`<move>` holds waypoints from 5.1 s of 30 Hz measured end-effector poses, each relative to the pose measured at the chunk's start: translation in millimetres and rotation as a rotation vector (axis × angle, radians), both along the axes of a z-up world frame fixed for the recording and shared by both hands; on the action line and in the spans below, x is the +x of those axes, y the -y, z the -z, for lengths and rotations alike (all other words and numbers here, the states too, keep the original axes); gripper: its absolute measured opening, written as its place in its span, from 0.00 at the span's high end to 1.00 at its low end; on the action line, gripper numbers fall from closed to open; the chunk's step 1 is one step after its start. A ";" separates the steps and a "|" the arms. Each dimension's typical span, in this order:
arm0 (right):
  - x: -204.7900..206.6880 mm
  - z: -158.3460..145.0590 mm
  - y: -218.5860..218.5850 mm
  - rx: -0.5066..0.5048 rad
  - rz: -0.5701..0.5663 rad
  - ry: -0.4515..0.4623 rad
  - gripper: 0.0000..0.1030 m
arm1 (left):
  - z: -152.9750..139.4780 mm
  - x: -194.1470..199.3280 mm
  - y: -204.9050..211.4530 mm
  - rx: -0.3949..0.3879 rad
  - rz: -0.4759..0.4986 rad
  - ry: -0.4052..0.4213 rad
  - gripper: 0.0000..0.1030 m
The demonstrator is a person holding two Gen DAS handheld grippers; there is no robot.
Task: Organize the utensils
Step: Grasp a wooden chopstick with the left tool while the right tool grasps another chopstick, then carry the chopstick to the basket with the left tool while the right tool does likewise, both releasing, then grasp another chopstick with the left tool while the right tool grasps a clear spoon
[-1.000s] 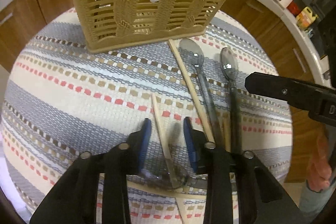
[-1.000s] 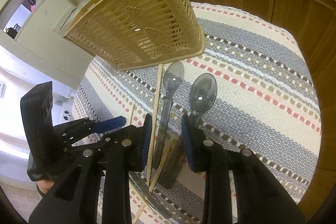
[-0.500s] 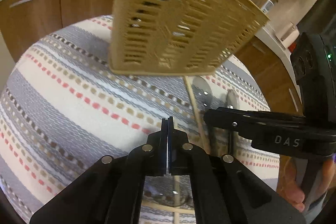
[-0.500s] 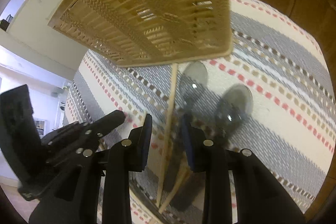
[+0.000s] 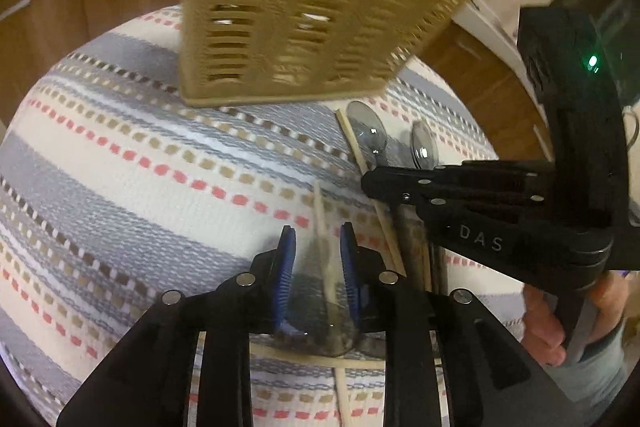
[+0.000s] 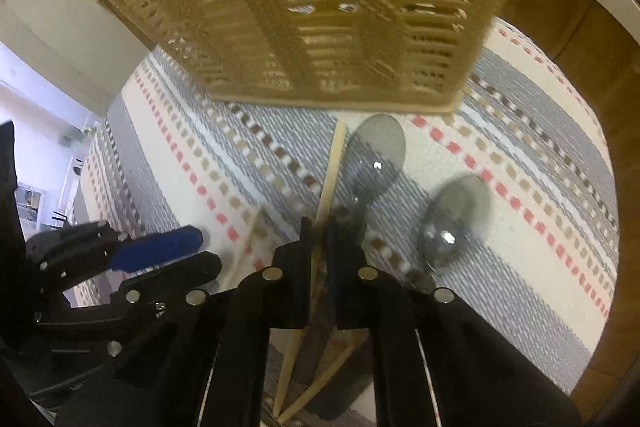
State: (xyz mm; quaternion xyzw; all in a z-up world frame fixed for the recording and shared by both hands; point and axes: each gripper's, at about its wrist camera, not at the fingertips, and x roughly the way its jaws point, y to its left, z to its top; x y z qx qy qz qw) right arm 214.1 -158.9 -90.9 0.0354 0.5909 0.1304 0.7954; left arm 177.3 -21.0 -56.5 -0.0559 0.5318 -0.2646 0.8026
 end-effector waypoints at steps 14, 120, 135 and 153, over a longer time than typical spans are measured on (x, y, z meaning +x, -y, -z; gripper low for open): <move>-5.4 -5.1 12.3 0.047 -0.010 -0.060 0.94 | -11.1 -1.8 12.9 0.074 -0.065 0.103 0.97; 55.7 -154.3 65.7 0.170 0.218 1.013 0.96 | -137.0 78.0 -18.7 -0.207 -0.460 0.991 0.97; 5.2 -148.2 81.9 0.217 0.226 0.968 0.76 | -130.8 47.9 -41.6 -0.215 -0.436 0.895 0.68; -74.0 -96.4 81.6 0.280 0.105 0.429 0.76 | -48.3 -40.0 -71.4 -0.010 -0.330 0.130 0.61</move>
